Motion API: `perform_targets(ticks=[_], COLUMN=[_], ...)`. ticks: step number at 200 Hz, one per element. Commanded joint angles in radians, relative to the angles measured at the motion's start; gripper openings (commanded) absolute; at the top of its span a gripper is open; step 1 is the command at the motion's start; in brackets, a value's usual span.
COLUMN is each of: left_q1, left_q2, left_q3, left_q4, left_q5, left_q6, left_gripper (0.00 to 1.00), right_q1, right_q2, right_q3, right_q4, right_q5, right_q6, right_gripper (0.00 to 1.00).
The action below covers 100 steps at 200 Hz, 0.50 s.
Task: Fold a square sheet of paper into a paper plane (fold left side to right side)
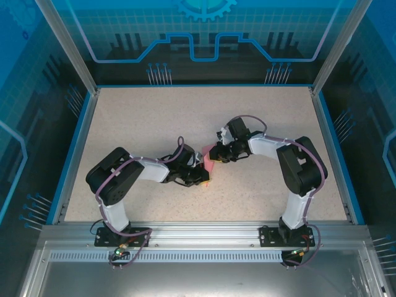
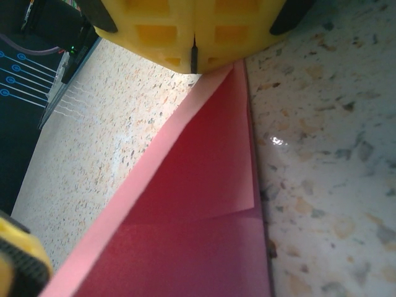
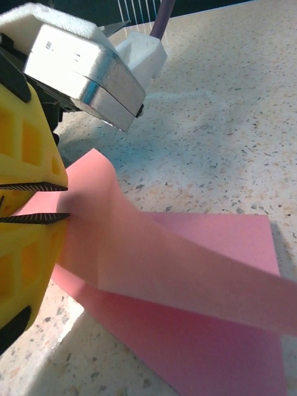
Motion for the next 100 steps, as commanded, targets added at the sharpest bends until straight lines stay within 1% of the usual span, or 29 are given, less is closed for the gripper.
perform_targets(ticks=[1, 57, 100], left_q1=[-0.002, -0.002, -0.003], left_q2=[0.033, 0.032, 0.037], left_q3=[-0.030, -0.034, -0.039], left_q4=[-0.092, -0.092, -0.091], left_q5=[-0.024, -0.022, -0.021], left_q6=[-0.005, -0.005, -0.005], left_gripper=[0.01, 0.00, 0.00], right_q1=[0.013, 0.012, 0.007], right_q2=[0.048, 0.099, 0.133], right_q3=[0.012, 0.063, 0.101], right_q4=[0.009, -0.013, -0.056], right_q5=[-0.013, 0.022, 0.073], right_q6=[-0.025, -0.062, -0.094], right_gripper=[0.19, 0.18, 0.18])
